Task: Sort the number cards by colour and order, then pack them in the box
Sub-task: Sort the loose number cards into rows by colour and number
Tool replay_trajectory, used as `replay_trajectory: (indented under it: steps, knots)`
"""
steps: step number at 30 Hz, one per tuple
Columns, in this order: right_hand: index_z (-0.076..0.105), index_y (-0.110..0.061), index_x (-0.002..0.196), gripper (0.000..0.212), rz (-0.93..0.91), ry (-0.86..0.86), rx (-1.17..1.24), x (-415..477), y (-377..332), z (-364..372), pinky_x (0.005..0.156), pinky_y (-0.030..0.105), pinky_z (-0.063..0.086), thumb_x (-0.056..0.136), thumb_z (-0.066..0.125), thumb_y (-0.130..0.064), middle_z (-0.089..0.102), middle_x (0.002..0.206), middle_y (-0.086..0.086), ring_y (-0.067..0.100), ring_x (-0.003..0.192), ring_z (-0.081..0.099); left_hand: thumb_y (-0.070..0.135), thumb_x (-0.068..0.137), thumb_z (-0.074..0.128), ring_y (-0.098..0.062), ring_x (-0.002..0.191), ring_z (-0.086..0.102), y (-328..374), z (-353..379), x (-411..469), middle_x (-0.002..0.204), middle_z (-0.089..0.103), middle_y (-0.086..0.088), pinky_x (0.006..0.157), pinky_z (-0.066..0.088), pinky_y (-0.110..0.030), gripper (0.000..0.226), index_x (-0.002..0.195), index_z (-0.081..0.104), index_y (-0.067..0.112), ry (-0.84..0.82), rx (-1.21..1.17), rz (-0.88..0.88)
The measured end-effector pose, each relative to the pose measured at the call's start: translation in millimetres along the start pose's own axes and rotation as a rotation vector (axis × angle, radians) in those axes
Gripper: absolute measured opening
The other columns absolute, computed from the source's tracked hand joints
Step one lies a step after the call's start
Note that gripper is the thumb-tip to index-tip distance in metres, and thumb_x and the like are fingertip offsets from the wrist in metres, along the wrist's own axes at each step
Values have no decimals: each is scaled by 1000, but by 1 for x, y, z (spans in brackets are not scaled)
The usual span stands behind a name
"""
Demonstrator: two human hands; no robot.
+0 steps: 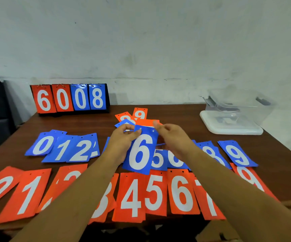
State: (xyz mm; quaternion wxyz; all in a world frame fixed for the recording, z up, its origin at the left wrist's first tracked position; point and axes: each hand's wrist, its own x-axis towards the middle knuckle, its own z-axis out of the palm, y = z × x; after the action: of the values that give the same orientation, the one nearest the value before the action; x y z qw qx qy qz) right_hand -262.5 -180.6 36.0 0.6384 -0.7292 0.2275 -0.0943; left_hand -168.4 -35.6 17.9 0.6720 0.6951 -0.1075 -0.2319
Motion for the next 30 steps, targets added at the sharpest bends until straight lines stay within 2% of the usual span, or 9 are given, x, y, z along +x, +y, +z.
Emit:
replay_trajectory:
  steps: [2,4,8,13,19,22,25,28,30]
  knots:
    - [64,-9,103,27,-8,-18,-159,-3,8,-1,73,35,62,89,68,-32,73,98,7,18,86,73,27,83,75,-21,79,74,-2,1,-1,98,73,-7,59,60,-33,23,100,60,19,14,12,18]
    - [65,-8,103,21,-30,49,-224,2,16,-13,71,35,62,88,71,-22,72,98,7,18,87,72,27,83,75,-21,89,72,-4,-1,1,109,70,-6,71,62,-40,26,104,62,21,74,37,38]
    - [61,-10,103,24,-23,243,-366,20,32,-58,61,32,58,85,75,-18,70,93,8,20,79,70,24,93,65,-14,102,54,-7,-12,7,128,57,-2,73,49,-30,19,111,59,25,262,140,49]
    - [61,-5,105,29,49,361,-599,41,62,-88,51,25,46,83,76,-16,66,88,10,16,67,61,16,96,58,-18,109,43,-15,-19,12,139,47,-3,79,44,-36,23,118,60,24,330,134,-41]
    - [57,-9,119,36,88,351,-833,61,83,-76,78,35,53,87,71,-20,63,113,11,23,95,58,13,94,61,-19,107,48,-27,-23,19,133,49,-4,63,46,-25,25,117,57,22,313,177,-31]
    - [54,-12,125,44,61,400,-979,65,88,-71,94,39,47,88,70,-27,52,126,13,29,116,49,12,92,64,-19,107,50,-31,-27,23,127,49,-1,63,48,-25,28,116,53,23,286,182,-14]
    - [57,-14,122,38,-59,411,-801,62,73,-56,90,34,48,92,63,-38,51,123,8,24,111,53,13,91,66,-19,103,57,-33,-25,23,117,54,1,67,53,-28,34,118,50,24,220,175,-3]
    - [63,-17,106,34,-71,191,-439,48,48,-30,72,27,50,95,52,-48,66,101,0,14,87,62,10,88,69,-20,103,64,-33,-10,17,108,64,-1,82,57,-39,44,122,46,25,74,99,-31]
    - [62,-19,109,33,-44,90,-297,37,39,-22,66,23,49,95,53,-47,66,97,-5,9,82,62,10,88,70,-22,103,67,-32,7,11,107,67,-4,86,58,-43,45,123,45,25,-37,85,-34]
